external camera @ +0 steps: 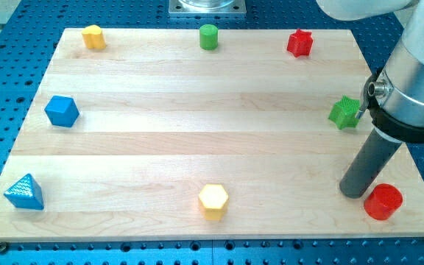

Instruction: Nudge the yellow hexagon

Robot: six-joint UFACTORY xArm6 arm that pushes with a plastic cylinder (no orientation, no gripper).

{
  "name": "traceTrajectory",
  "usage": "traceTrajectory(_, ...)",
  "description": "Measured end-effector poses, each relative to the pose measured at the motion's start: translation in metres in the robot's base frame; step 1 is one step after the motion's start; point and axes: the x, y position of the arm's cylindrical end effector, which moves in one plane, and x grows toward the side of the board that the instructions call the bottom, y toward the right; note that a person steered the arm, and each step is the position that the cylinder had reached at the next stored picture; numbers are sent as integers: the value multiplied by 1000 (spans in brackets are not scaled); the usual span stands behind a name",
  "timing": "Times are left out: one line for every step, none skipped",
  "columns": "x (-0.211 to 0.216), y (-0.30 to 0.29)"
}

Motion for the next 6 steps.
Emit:
traceTrajectory(0,0)
traceTrajectory(0,0)
traceTrajectory(-11,-2)
traceTrajectory(-26,-3)
traceTrajectory(-46,-24)
traceTrajectory(0,-92)
